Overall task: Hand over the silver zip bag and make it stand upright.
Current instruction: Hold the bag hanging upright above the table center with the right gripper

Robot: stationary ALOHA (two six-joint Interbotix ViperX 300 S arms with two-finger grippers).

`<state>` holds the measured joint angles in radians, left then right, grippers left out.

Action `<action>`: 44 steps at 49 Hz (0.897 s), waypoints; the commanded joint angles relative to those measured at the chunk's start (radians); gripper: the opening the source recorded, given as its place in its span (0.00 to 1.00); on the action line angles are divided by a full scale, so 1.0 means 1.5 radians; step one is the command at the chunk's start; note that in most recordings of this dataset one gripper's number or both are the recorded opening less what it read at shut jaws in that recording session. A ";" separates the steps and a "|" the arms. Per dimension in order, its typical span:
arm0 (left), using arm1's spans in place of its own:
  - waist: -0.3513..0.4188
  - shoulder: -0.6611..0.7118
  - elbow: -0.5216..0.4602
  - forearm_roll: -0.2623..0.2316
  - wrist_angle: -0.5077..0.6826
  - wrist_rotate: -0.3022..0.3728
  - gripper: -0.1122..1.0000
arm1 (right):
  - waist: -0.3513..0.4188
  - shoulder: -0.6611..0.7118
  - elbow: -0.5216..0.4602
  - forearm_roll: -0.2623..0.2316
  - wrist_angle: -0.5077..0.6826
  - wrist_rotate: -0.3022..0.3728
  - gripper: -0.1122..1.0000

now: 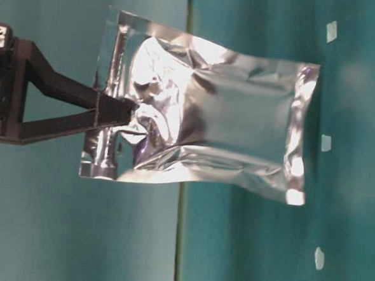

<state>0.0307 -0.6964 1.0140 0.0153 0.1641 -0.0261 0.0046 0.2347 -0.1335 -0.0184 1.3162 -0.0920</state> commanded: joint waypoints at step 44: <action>0.001 0.001 0.009 0.002 -0.051 -0.047 0.07 | 0.002 0.030 -0.041 -0.005 -0.020 -0.020 0.17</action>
<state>0.0307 -0.6964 1.0370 0.0169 0.0997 -0.0920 0.0061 0.2884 -0.1779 -0.0230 1.2901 -0.1135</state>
